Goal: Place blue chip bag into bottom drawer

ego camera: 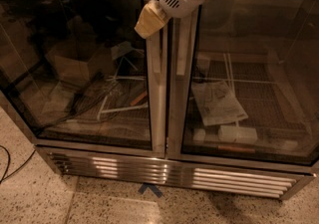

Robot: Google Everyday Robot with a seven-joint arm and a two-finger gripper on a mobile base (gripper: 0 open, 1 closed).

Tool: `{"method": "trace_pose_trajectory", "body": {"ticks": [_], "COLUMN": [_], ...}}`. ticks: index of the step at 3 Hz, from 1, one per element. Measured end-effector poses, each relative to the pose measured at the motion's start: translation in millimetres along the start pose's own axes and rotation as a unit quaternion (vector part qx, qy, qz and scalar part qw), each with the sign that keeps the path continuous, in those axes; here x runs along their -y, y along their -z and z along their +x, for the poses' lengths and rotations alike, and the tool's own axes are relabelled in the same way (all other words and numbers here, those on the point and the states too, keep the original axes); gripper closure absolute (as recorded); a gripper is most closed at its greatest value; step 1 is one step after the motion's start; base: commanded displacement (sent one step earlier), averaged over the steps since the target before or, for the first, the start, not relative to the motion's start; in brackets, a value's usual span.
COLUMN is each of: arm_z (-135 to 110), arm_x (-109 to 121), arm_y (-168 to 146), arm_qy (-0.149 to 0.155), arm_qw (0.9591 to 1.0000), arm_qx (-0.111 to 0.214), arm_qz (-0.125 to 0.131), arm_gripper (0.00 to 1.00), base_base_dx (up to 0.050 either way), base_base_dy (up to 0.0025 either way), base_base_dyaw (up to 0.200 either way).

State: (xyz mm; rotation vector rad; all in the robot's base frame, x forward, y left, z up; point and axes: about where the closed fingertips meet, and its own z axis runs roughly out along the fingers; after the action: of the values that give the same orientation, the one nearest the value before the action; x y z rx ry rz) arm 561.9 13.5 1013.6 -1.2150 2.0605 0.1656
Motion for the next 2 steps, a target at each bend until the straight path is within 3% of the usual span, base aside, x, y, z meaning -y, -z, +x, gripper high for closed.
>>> {"method": "trace_pose_trajectory", "body": {"ticks": [1, 2], "arm_z": [-0.7, 0.4], "arm_x": [4.2, 7.4], "arm_y": [-6.8, -8.6], "arm_qy": [0.001, 0.000], "arm_qw": [1.0000, 1.0000], "arm_qx": [0.005, 0.007], "arm_qz": [0.001, 0.002], "arm_gripper": [0.37, 0.35], "base_base_dx": [0.000, 0.000], "base_base_dy": [0.00000, 0.00000], "base_base_dyaw": [0.000, 0.000]}}
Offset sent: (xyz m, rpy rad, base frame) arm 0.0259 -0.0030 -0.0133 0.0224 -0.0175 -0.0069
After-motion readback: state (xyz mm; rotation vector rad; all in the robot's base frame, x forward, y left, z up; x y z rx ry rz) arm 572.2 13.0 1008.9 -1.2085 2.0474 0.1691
